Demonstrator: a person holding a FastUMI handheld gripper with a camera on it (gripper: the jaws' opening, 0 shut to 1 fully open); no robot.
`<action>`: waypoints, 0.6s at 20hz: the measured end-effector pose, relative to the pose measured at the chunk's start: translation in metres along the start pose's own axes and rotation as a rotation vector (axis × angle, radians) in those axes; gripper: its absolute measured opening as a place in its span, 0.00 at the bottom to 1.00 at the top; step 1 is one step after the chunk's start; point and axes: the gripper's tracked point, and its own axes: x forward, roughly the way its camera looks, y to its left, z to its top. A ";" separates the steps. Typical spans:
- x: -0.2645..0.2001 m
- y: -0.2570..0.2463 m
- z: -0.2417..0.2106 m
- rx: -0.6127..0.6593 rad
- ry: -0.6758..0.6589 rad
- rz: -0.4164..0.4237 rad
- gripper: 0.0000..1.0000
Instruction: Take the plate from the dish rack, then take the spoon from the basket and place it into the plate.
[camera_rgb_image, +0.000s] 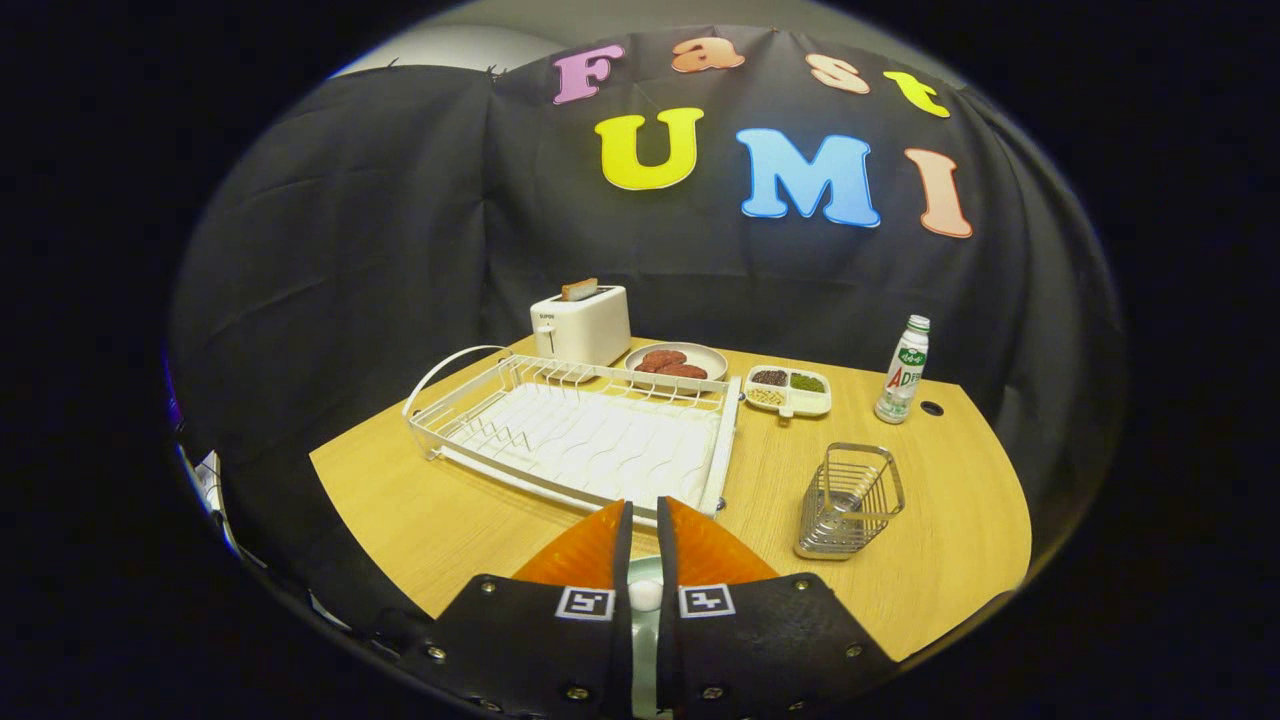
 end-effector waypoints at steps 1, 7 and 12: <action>0.002 0.002 -0.003 0.002 0.007 0.002 0.09; 0.007 0.000 -0.002 0.015 0.011 0.032 0.17; 0.008 -0.020 0.022 0.007 -0.029 0.033 0.34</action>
